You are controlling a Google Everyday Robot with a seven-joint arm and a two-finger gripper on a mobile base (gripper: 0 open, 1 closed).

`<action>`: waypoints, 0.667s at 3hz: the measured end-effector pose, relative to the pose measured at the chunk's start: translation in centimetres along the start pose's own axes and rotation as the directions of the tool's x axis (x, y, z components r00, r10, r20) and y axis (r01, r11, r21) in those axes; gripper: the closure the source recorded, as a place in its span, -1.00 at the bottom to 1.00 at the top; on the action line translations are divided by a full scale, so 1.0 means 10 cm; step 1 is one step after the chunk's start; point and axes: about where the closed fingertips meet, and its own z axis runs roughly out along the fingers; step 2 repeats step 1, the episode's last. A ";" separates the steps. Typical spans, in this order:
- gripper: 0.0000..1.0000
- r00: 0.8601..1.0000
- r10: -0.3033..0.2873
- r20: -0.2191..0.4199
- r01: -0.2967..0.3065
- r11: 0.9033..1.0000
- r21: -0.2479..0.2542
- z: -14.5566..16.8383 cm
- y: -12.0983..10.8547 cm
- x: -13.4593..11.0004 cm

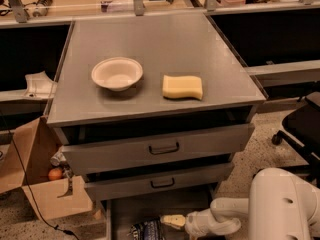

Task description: Place blue chip bag into bottom drawer

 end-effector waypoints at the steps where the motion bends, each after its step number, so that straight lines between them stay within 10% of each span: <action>1: -1.00 1.000 0.000 0.000 0.000 1.000 0.000 0.00 0.00 0.00; 2: -1.00 1.000 0.000 0.000 0.000 1.000 0.000 0.00 0.00 0.00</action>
Offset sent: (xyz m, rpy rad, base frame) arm 0.0000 0.0000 0.0000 0.0000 0.0000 0.0000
